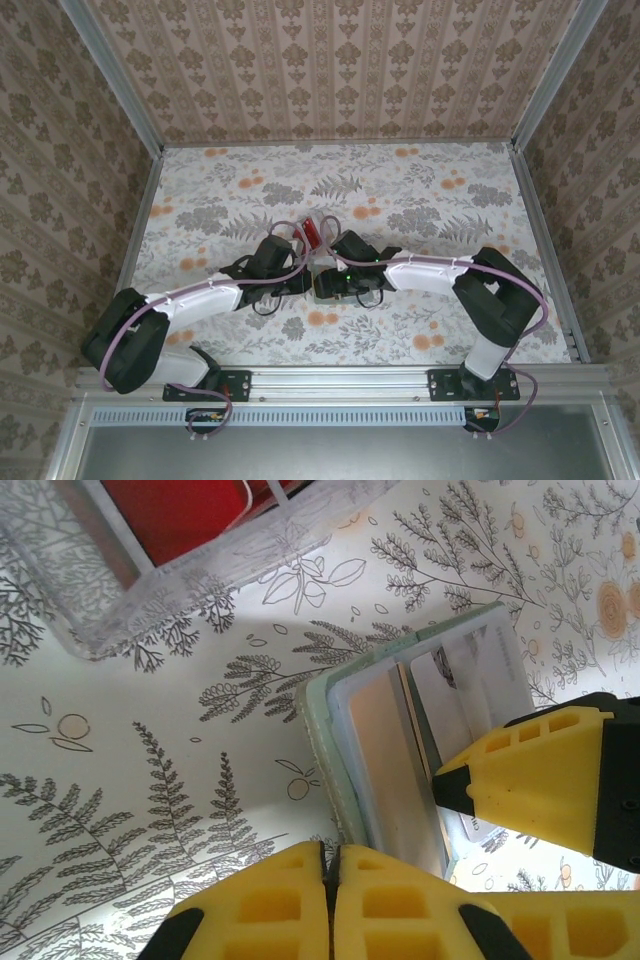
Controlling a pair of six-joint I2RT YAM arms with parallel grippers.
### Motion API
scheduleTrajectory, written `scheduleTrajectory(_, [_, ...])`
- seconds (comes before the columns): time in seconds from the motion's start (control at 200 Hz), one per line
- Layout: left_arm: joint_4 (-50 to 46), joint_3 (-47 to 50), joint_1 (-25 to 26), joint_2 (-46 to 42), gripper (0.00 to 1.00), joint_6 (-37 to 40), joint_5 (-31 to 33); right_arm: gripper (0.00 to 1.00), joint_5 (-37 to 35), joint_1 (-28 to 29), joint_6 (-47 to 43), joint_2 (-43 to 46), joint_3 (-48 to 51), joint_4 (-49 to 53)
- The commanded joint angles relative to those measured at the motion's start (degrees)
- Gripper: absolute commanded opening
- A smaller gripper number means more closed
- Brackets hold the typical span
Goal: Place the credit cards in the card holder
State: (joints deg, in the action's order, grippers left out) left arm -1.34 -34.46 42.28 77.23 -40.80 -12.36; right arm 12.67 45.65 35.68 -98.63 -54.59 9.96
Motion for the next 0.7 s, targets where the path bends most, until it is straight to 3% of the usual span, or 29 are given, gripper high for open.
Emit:
scheduleTrajectory(0.0, [3.7,-0.5,0.9,-0.9,0.00,-1.0,-2.6,0.67,3.0,2.6,-2.2,-4.0,-2.1,-1.2])
scheduleTrajectory(0.275, [4.2,-0.8,0.7,-1.0,0.00,-1.4,-3.1,0.67,1.3,4.2,-4.3,-5.9,-3.6,1.6])
scheduleTrajectory(0.555, [4.0,-0.4,0.0,-2.2,0.00,-1.6,-3.4,0.48,-0.6,4.3,-3.8,-5.5,-2.6,0.4])
scheduleTrajectory(0.695, [3.0,-0.1,-0.7,-3.6,0.00,-1.3,-3.2,0.43,-1.7,4.2,-3.9,-4.7,-2.5,0.7])
